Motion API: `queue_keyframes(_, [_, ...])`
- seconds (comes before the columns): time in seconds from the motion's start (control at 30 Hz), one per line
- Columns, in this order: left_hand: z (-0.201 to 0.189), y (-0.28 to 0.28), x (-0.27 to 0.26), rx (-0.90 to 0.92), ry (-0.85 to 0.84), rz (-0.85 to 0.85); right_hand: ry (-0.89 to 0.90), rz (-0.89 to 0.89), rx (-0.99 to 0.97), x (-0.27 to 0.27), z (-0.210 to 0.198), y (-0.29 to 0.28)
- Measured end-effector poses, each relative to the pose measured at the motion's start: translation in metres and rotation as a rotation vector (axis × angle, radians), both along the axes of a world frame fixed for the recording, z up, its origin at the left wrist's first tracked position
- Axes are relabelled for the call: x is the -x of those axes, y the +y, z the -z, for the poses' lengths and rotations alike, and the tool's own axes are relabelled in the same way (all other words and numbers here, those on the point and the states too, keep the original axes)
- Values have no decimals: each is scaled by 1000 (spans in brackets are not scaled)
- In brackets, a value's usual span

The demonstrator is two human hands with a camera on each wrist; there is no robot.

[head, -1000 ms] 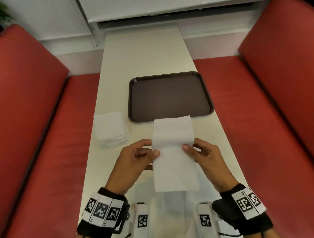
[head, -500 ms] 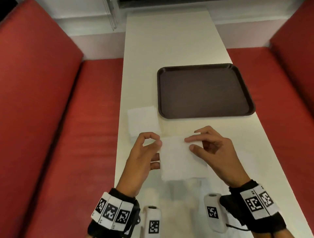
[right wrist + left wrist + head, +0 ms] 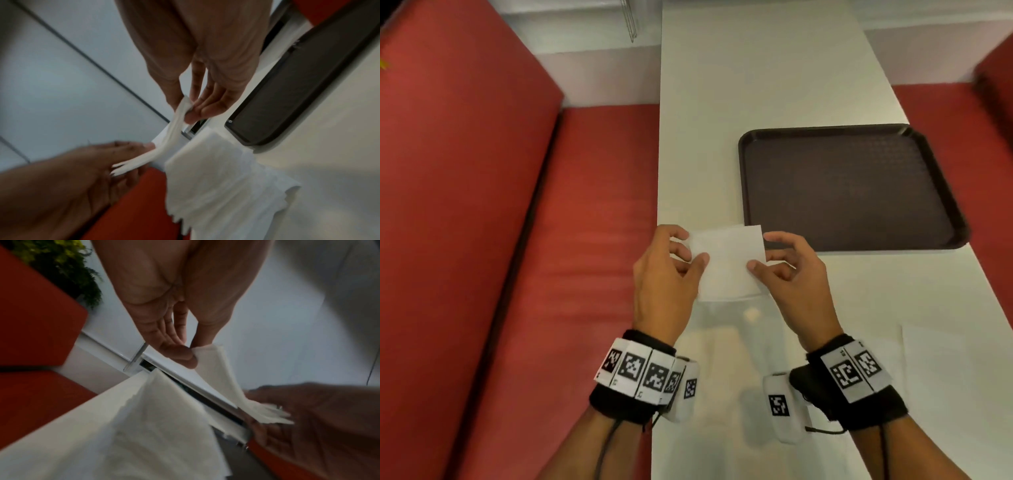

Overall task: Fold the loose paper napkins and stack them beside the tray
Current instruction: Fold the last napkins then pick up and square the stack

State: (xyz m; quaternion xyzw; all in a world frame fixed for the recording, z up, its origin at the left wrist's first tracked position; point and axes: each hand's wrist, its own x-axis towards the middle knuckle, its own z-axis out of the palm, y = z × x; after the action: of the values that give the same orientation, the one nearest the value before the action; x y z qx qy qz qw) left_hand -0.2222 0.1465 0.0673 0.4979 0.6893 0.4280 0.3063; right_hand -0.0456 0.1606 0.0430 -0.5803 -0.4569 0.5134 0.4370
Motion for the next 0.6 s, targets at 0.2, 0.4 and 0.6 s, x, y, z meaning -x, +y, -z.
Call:
queue_keyframes(0.2, [39, 25, 7, 117, 293, -9, -385, -24, -95, 23, 42, 24])
queue_keyframes(0.4, [53, 21, 7, 173, 245, -46, -419, -53, -38, 22, 54, 24])
queue_keyframes(0.6, [15, 2, 1, 37, 216, -179, -341, 35, -127, -23, 24, 18])
